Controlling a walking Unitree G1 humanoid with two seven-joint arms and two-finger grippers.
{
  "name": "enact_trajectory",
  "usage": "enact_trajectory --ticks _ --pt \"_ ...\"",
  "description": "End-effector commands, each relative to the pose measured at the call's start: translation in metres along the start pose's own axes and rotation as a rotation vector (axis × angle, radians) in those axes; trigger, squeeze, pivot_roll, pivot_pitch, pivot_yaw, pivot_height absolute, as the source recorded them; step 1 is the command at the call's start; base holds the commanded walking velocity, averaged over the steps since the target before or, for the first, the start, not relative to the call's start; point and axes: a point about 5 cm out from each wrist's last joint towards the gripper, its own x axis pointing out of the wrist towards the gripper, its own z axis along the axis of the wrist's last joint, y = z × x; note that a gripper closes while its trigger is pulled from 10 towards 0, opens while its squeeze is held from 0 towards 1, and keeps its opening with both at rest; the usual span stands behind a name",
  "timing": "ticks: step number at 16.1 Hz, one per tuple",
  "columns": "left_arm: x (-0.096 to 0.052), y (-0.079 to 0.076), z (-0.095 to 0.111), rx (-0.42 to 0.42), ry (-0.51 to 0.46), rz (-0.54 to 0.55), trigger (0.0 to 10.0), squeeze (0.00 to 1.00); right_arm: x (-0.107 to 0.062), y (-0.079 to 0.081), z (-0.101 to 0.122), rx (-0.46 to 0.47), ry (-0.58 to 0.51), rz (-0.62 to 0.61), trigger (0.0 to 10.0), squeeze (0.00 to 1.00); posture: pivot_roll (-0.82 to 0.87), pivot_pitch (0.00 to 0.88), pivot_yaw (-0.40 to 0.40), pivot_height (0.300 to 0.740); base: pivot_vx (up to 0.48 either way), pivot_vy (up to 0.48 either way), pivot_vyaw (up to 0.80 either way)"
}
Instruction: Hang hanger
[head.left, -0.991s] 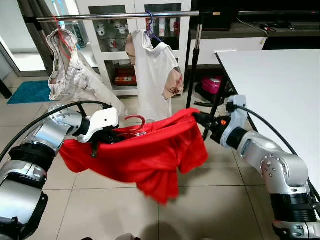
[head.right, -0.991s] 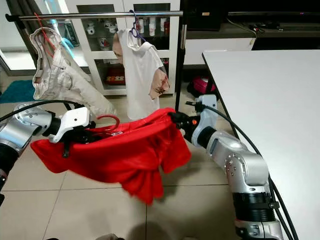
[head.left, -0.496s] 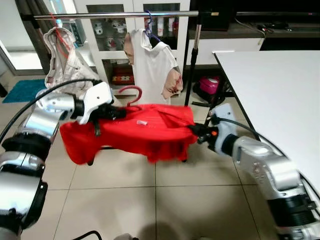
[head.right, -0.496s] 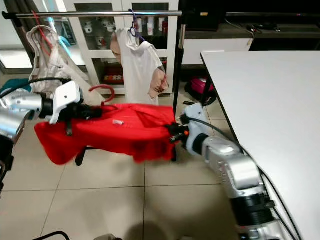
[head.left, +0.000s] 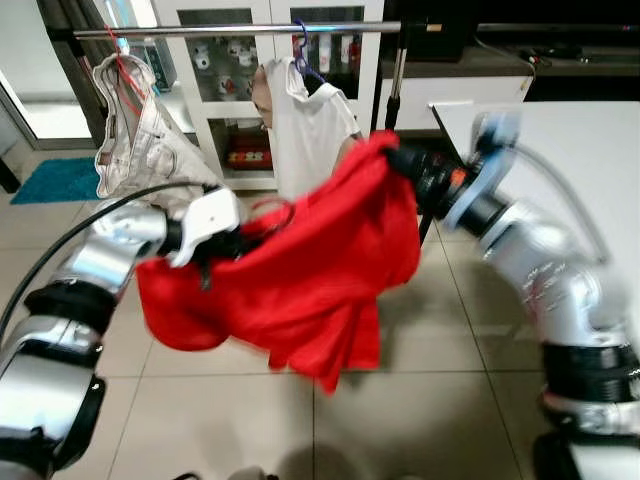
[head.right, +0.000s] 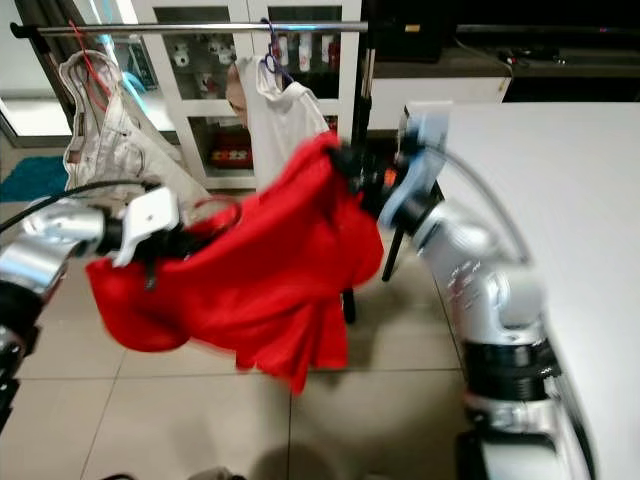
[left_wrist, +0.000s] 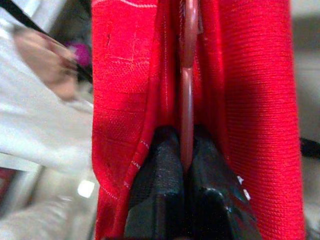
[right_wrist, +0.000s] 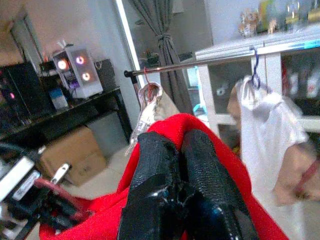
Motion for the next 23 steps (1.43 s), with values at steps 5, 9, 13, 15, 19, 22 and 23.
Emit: enact_trajectory --ticks 5,9,13,15,19,22,23 --pt "-0.042 0.034 0.030 -0.018 -0.184 0.144 0.0 0.00 -0.018 -0.016 -0.047 -0.175 0.336 -0.107 0.0 0.00 -0.15 0.000 0.054 0.740 0.000 0.000 0.00" --pt "-0.056 0.029 0.032 -0.042 -0.221 -0.028 0.0 0.00 -0.024 -0.025 -0.035 -0.213 0.328 -0.176 0.0 0.00 -0.16 0.000 0.056 0.740 0.000 0.000 0.00" --pt "-0.061 0.021 0.030 -0.086 -0.289 -0.068 0.0 0.00 -0.025 -0.045 -0.017 -0.249 0.220 -0.325 0.0 0.00 -0.15 0.000 0.057 0.740 0.000 0.000 0.00" --pt "-0.065 0.017 0.036 -0.117 -0.381 -0.117 0.0 0.00 -0.027 -0.046 -0.018 -0.248 0.223 -0.340 0.0 0.00 -0.14 0.000 0.053 0.740 0.000 0.000 0.00" --pt "-0.070 0.029 0.034 -0.081 -0.358 0.036 0.0 0.00 -0.033 -0.042 -0.026 -0.283 0.289 -0.287 0.0 0.00 -0.15 0.000 0.053 0.740 0.000 0.000 0.00" --pt "-0.072 0.029 0.034 -0.101 -0.361 0.046 0.0 0.00 -0.036 -0.045 -0.028 -0.288 0.292 -0.298 0.0 0.00 -0.15 0.000 0.053 0.740 0.000 0.000 0.00" --pt "-0.070 0.026 0.028 -0.103 -0.298 0.024 0.0 0.00 -0.033 -0.044 -0.023 -0.277 0.260 -0.300 0.0 0.00 -0.15 0.000 0.053 0.740 0.000 0.000 0.00"
